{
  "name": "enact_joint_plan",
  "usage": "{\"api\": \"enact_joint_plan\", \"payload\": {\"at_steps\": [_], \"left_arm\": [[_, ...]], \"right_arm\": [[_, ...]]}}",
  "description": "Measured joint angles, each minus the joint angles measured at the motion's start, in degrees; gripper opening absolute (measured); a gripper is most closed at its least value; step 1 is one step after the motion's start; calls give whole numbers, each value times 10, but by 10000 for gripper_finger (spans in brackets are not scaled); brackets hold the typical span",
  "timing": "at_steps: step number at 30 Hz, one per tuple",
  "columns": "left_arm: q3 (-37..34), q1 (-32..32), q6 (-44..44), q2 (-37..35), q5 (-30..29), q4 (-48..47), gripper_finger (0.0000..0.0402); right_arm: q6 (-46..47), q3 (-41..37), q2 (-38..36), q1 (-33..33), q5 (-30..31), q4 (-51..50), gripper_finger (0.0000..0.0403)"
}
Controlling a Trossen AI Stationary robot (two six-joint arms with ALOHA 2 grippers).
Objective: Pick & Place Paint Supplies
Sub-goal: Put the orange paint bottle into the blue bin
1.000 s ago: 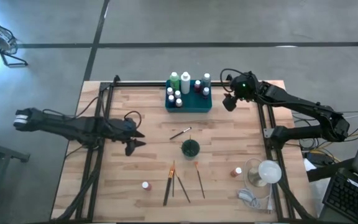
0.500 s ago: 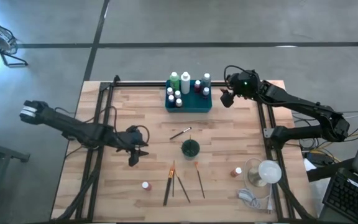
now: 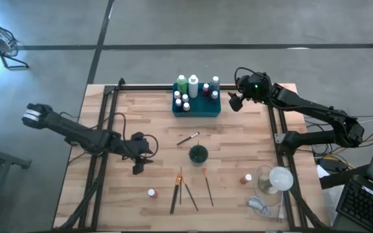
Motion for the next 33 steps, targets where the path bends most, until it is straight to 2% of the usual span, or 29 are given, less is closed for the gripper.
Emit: {"api": "enact_joint_plan", "payload": {"at_steps": [6,10,14,21,24,27,33], "left_arm": [[0,-48,-56,-3,43,-40,206],[0,-107,-104,-3,33,-49,206],[0,-194,-158,1,-36,-48,206],[0,-371,-264,19,-213,-46,206],[0,-425,-294,47,-278,-39,206],[0,-448,-299,91,-317,-6,206],[3,-447,-274,181,-319,96,206]], "right_arm": [[5,0,0,0,0,0,338],[23,0,0,0,0,0,345],[51,0,0,0,1,6,352],[85,0,0,0,2,47,344],[99,0,0,0,2,74,335],[102,0,0,0,2,97,329],[104,1,0,0,2,123,332]]}}
